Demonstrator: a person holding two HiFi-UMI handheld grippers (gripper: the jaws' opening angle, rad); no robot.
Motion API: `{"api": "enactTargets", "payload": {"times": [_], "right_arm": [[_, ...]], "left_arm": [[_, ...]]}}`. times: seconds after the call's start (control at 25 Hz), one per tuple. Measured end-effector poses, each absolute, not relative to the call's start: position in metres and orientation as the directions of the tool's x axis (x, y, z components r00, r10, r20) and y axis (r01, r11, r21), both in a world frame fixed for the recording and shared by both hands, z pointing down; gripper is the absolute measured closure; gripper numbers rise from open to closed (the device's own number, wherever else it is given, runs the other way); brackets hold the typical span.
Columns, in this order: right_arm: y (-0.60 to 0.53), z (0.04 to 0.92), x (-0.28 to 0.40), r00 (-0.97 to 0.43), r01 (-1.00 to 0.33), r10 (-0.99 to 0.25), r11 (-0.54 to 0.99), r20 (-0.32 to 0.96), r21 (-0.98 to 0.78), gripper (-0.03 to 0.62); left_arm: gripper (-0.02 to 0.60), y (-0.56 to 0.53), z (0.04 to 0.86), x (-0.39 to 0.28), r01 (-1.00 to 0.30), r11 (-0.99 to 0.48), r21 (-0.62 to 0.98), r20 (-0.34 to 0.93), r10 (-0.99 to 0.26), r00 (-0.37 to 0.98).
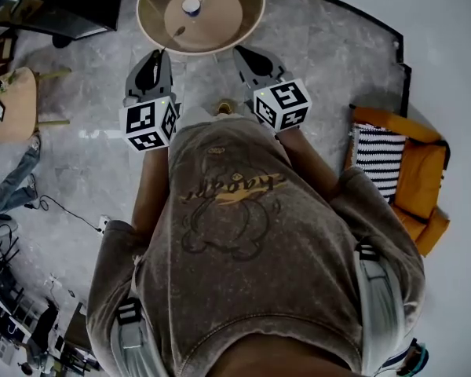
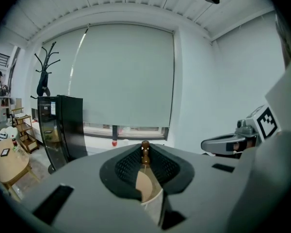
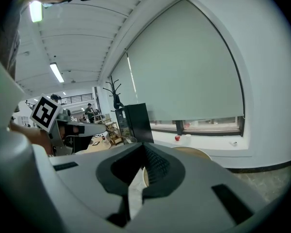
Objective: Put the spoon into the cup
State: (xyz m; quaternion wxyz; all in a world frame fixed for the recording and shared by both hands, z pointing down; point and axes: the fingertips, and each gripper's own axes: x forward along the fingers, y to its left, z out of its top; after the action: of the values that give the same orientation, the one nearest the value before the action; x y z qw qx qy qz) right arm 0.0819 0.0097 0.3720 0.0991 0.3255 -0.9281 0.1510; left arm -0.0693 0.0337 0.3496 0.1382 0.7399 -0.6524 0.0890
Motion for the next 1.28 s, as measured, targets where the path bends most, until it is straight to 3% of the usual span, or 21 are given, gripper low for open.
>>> {"api": "enactTargets", "payload": {"times": [0.64, 1.28], "right_arm": [[-0.061, 0.385, 0.057, -0.759, -0.642, -0.569, 0.734, 0.316, -0.221, 0.576], [-0.162, 0.391, 0.005, -0.724, -0.682, -0.597, 0.695, 0.346, -0.228, 0.576]], "left_arm": [[0.528, -0.039, 0.359, -0.097, -0.988, -0.111, 0.109, 0.322, -0.936, 0.141], [0.528, -0.150, 0.376, -0.133, -0.969, -0.209, 0.134, 0.359, -0.901, 0.244]]}}
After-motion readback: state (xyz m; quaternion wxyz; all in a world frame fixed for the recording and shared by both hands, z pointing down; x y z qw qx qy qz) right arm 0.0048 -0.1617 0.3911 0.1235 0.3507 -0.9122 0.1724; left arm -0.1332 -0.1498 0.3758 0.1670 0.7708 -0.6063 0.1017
